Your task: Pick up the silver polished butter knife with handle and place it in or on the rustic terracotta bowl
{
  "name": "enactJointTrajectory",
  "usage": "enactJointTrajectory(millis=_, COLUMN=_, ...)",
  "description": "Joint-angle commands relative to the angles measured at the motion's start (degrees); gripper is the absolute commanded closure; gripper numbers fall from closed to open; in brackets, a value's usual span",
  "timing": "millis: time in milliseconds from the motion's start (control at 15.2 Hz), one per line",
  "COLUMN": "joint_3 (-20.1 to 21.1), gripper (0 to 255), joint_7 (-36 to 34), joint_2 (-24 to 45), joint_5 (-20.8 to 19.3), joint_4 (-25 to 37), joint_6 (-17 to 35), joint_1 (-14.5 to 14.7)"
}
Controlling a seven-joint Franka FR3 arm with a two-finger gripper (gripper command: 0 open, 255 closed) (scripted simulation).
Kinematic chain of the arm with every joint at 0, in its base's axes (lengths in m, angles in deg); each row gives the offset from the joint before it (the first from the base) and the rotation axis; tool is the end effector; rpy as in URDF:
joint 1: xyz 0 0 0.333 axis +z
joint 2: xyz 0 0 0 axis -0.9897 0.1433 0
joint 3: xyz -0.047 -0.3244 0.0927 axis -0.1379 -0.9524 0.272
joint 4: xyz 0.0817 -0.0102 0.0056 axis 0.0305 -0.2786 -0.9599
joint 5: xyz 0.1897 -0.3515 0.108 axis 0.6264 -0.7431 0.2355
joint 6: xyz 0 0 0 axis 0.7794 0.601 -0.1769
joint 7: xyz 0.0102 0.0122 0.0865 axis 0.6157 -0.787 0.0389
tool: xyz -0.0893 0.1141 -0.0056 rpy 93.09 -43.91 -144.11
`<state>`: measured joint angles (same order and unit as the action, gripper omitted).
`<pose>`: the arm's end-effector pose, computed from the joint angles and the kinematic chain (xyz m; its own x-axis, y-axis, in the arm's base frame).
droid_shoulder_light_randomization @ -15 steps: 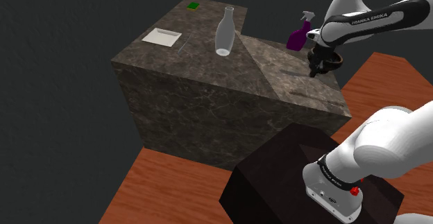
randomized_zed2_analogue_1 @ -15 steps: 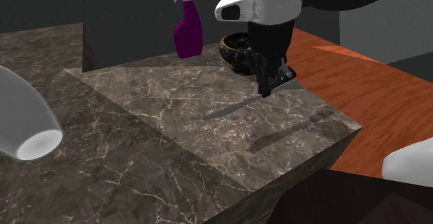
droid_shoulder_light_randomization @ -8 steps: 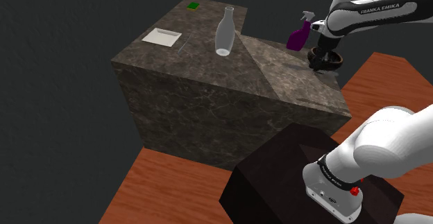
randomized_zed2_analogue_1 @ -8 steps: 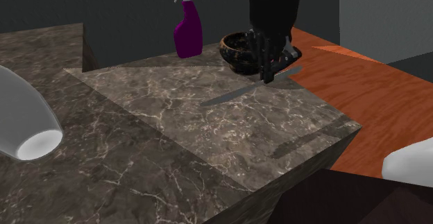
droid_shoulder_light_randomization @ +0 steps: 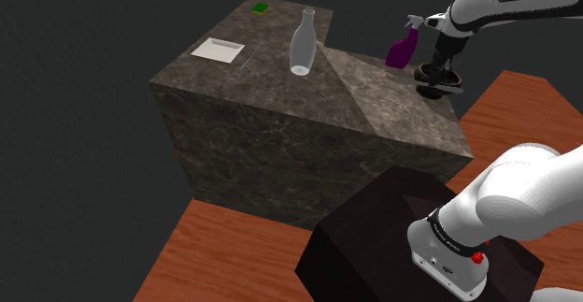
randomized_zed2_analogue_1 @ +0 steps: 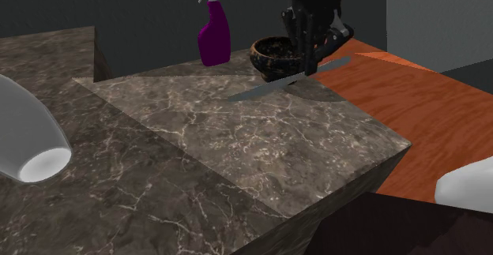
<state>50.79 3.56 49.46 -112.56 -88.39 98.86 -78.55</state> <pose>0.3510 -0.2768 0.4318 0.7586 0.6337 -0.1514 0.6431 -0.7656 0.0178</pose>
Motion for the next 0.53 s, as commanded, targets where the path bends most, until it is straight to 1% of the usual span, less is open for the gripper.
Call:
enactJointTrajectory(millis=0, joint_3=0.4, gripper=255, joint_7=0.3, joint_2=-0.5, joint_5=0.1, joint_4=1.2, joint_6=-1.6, joint_1=0.0)
enactJointTrajectory(millis=396, joint_3=1.4, gripper=255, joint_7=0.8, joint_2=-1.4, joint_5=0.7, joint_4=4.5, joint_6=-5.9, joint_1=0.1)
enactJointTrajectory(millis=462, joint_3=0.1, gripper=255, joint_7=2.4, joint_2=0.1, joint_5=0.9, joint_4=6.1, joint_6=-5.5, joint_1=0.1)
